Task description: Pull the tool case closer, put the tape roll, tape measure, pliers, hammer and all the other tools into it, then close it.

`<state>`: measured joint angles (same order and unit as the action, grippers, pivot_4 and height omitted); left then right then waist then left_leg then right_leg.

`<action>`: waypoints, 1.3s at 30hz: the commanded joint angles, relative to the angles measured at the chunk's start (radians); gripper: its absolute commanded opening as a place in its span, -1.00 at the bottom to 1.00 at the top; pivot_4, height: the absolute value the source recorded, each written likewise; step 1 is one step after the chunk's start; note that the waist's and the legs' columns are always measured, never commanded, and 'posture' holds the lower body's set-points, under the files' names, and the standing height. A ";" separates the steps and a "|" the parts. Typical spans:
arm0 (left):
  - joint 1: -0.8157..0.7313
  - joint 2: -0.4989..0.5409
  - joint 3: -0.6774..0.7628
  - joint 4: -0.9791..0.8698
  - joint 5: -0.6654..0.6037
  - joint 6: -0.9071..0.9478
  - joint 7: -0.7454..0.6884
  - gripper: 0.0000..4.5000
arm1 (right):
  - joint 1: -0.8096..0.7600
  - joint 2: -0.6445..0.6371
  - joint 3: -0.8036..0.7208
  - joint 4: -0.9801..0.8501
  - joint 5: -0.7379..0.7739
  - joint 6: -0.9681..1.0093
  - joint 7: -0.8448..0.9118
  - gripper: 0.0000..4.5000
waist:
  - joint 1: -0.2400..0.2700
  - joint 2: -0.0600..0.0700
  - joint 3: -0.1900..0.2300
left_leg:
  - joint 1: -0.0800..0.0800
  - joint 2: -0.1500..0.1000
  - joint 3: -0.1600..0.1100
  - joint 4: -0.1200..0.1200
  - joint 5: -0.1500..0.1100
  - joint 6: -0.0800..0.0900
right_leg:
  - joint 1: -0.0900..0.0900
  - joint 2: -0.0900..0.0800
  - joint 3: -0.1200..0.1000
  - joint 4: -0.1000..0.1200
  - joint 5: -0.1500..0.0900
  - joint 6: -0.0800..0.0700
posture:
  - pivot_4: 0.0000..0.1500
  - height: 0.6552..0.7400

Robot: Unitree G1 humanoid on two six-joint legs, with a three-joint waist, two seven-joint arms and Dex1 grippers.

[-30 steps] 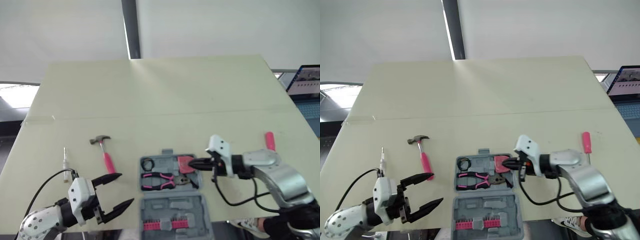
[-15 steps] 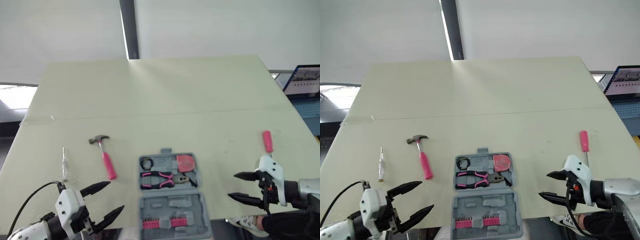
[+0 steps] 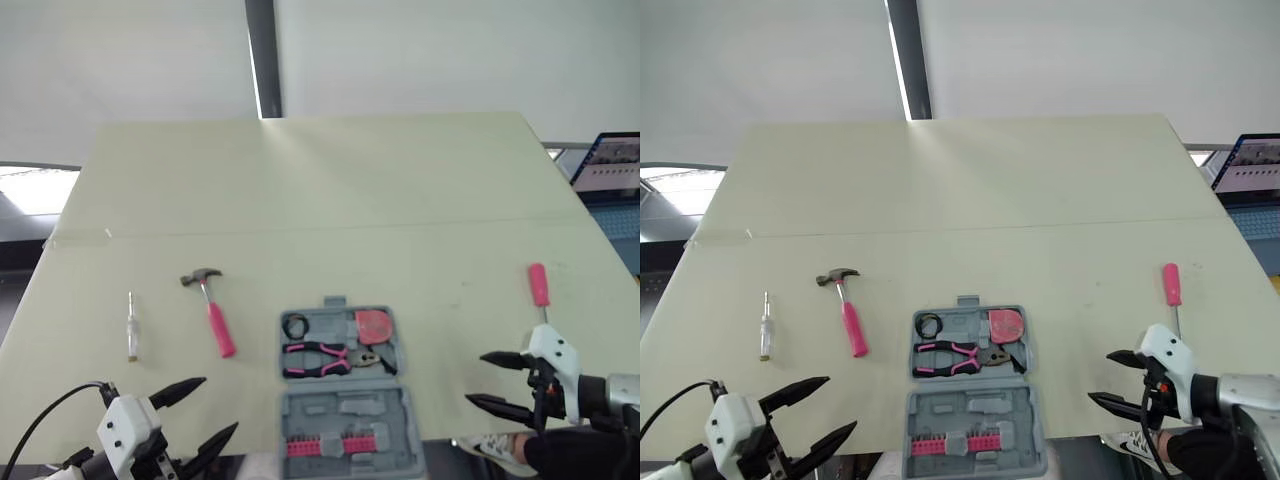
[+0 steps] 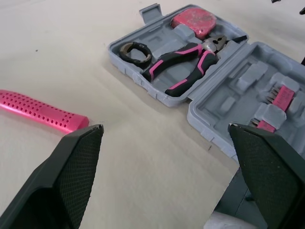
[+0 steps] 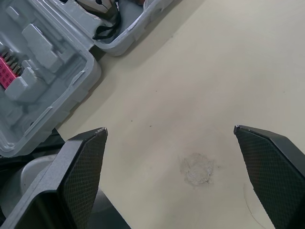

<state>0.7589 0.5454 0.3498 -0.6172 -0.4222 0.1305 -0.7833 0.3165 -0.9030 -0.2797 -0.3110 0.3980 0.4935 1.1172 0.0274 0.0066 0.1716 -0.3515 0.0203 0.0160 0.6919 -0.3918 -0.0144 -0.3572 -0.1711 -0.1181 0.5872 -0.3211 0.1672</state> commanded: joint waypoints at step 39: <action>-0.393 -0.001 -0.422 0.309 0.217 0.030 0.025 -0.98 | -0.277 0.023 0.380 -0.111 -0.041 0.193 -0.132 -1.00 | -0.001 0.000 0.000 | -0.001 0.000 -0.001 0.004 0.000 0.000 | -0.001 0.000 0.000 0.004 0.000 0.000 | 1.00 0.94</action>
<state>0.3649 0.5481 -0.0612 -0.3008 -0.2150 0.1792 -0.7573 0.0433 -0.8819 0.1021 -0.3871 0.3432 0.6807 0.9884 0.0259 0.0069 0.1712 -0.3523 0.0202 0.0152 0.6960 -0.3919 -0.0145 -0.3580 -0.1709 -0.1186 0.5909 -0.3210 0.1674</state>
